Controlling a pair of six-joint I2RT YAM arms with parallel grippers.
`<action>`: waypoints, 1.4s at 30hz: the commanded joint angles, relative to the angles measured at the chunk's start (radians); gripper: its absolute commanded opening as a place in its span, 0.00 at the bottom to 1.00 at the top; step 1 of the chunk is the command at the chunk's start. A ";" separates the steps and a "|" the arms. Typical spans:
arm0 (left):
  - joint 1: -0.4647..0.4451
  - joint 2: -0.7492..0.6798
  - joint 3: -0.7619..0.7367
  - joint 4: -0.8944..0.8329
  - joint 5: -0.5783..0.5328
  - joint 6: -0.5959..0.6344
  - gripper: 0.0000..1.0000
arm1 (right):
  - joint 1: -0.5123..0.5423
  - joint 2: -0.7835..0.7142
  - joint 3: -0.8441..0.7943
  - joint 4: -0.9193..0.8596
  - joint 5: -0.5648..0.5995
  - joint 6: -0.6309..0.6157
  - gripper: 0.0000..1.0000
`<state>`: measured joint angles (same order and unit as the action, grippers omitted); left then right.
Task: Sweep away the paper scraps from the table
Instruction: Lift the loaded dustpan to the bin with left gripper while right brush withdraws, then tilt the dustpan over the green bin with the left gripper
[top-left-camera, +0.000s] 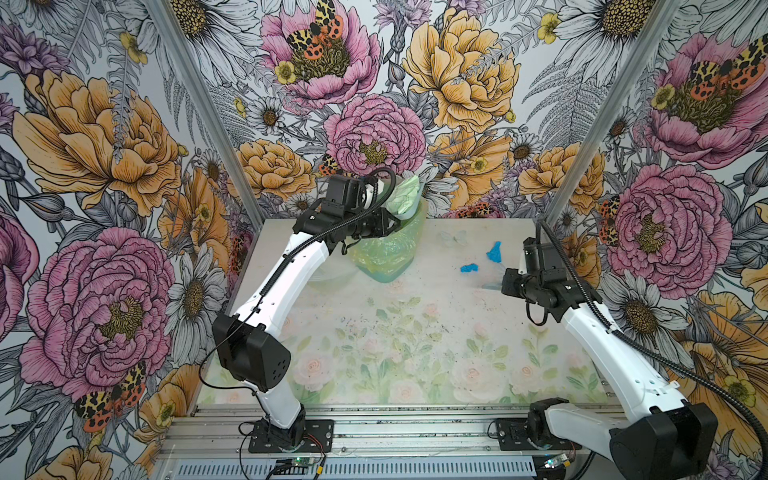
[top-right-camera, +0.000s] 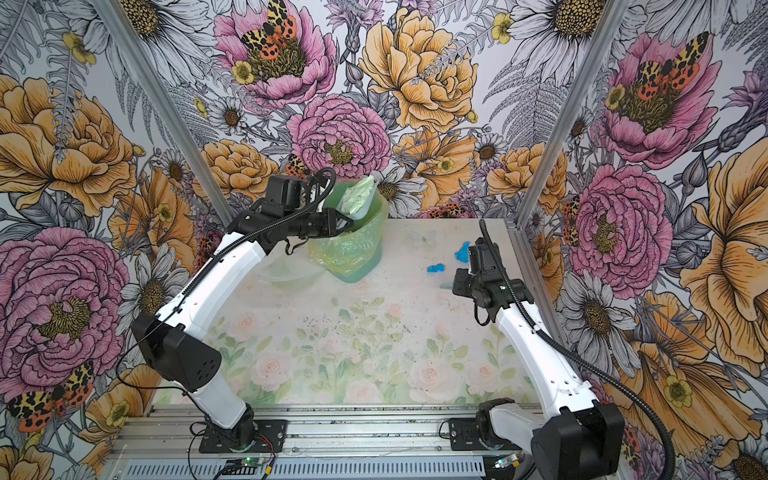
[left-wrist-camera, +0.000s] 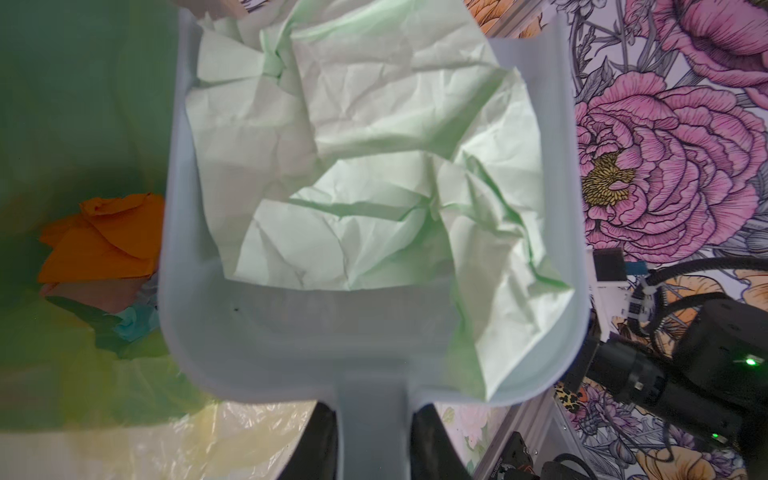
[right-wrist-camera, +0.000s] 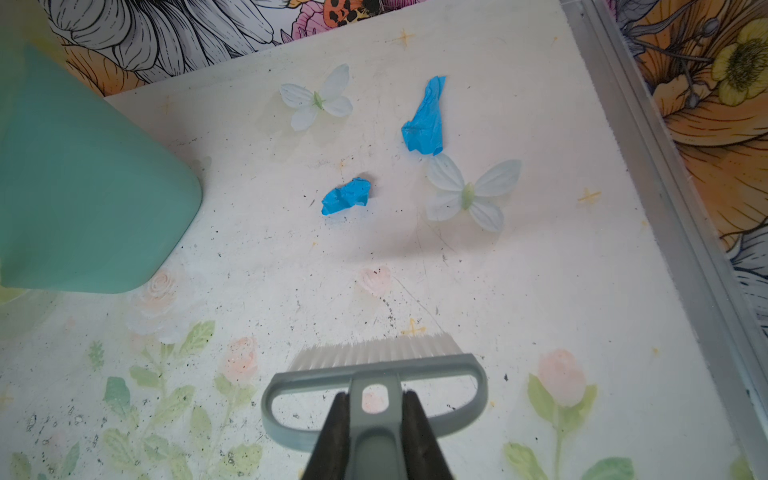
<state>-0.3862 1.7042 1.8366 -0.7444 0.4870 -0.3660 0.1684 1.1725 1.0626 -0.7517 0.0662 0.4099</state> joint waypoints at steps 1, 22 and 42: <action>0.026 0.006 0.017 0.081 0.117 -0.070 0.19 | -0.005 0.016 0.000 0.012 -0.002 0.013 0.00; 0.077 0.031 -0.127 0.474 0.353 -0.399 0.21 | -0.004 0.110 0.076 0.012 -0.011 -0.010 0.00; 0.094 -0.001 -0.322 0.899 0.426 -0.736 0.21 | -0.004 0.076 0.014 0.047 -0.024 -0.045 0.00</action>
<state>-0.3065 1.7290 1.5341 0.0418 0.8883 -1.0344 0.1684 1.2766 1.0779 -0.7307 0.0513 0.3786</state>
